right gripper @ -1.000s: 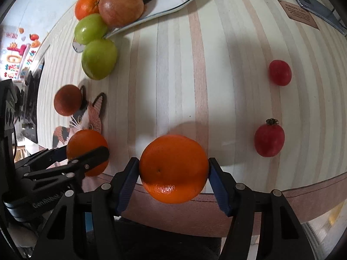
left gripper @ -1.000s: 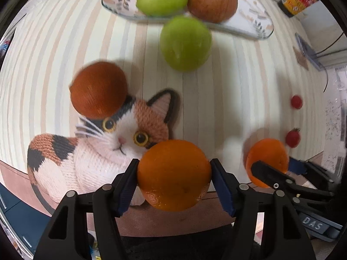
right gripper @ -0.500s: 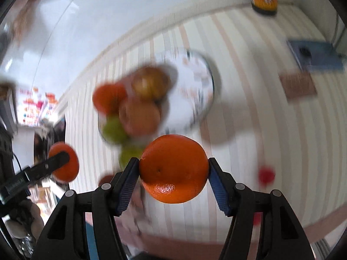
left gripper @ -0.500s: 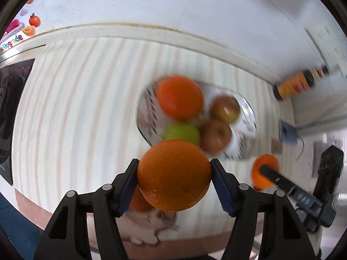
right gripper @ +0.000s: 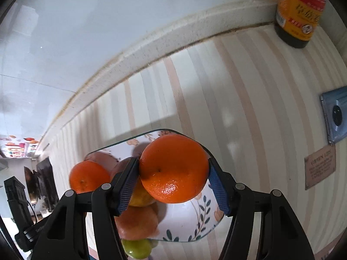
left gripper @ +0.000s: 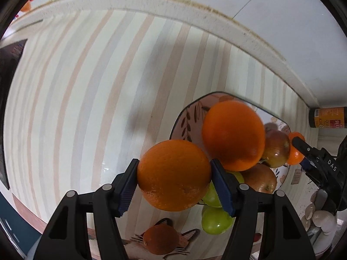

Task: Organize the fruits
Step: 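Carry both oranges onto the plate and open both tools, then withdraw both tools from the plate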

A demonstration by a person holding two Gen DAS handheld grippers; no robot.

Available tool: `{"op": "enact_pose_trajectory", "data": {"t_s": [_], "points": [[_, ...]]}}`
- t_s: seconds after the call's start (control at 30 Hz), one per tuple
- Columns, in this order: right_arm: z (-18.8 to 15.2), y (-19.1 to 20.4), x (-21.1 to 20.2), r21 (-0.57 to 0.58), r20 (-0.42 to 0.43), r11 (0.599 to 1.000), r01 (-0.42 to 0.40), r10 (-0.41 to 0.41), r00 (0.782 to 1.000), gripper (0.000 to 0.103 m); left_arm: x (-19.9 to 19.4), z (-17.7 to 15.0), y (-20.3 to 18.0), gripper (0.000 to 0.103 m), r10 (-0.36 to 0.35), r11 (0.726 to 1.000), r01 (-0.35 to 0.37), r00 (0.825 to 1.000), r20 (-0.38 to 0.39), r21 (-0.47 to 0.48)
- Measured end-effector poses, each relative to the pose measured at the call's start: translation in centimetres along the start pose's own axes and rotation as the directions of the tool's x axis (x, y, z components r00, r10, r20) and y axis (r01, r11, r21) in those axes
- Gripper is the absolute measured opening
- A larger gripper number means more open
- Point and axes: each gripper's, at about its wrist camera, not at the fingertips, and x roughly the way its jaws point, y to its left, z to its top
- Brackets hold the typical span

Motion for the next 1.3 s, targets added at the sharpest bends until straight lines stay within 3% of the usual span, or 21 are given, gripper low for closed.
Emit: {"op": "enact_pose_trajectory", "data": {"t_s": [0.1,0.23,0.3,0.37,0.47,0.6,0.7,0.9,1.13,1.3], "points": [[-0.1,0.0,0.2,-0.003,0.002,1.0,-0.006,0.006,1.0,0.068,0.6,-0.3,0.2,0.063,-0.006,1.0,0.006,1.0,-0.025,-0.012],[-0.2,0.3,0.2,-0.006,-0.025,1.0,-0.023,0.023,0.999,0.082,0.9,-0.3,0.1,0.064,-0.007,1.0,0.007,0.999,-0.037,-0.01],[-0.3,0.4,0.3,-0.007,-0.024,1.0,-0.025,0.024,0.999,0.085,0.9,-0.2,-0.1,0.064,-0.005,1.0,0.005,0.999,-0.044,0.006],[-0.5,0.4,0.2,-0.008,-0.03,0.999,-0.031,0.031,0.999,0.09,0.9,-0.2,-0.2,0.07,-0.031,0.999,0.032,0.998,-0.046,0.01],[-0.9,0.7,0.0,-0.023,-0.031,0.999,-0.024,0.023,0.999,0.094,0.4,0.0,-0.4,0.088,-0.052,0.998,0.053,0.998,-0.029,0.016],[-1.7,1.3,-1.1,-0.051,-0.013,0.999,-0.019,0.018,1.0,0.095,-0.6,-0.2,-0.5,0.091,-0.058,0.998,0.058,0.998,-0.008,0.025],[-2.7,2.3,-2.6,-0.095,0.016,0.995,-0.004,0.006,1.0,0.095,-1.7,-0.9,-0.8,0.091,-0.034,0.998,0.033,0.999,0.025,0.044],[-6.5,5.0,-5.8,-0.241,0.094,0.959,0.147,-0.128,0.987,0.095,-4.7,-4.0,-2.0,0.091,0.099,0.987,-0.118,0.981,0.168,0.108],[-11.5,5.4,-8.3,-0.282,0.124,0.939,0.196,-0.167,0.978,0.095,-8.1,-8.5,-2.0,0.091,0.122,0.975,-0.164,0.959,0.254,0.151],[-14.6,6.1,-11.1,-0.295,0.193,0.922,0.25,-0.199,0.961,0.095,-10.5,-11.2,-2.8,0.091,0.107,0.971,-0.167,0.943,0.314,0.17]]}}
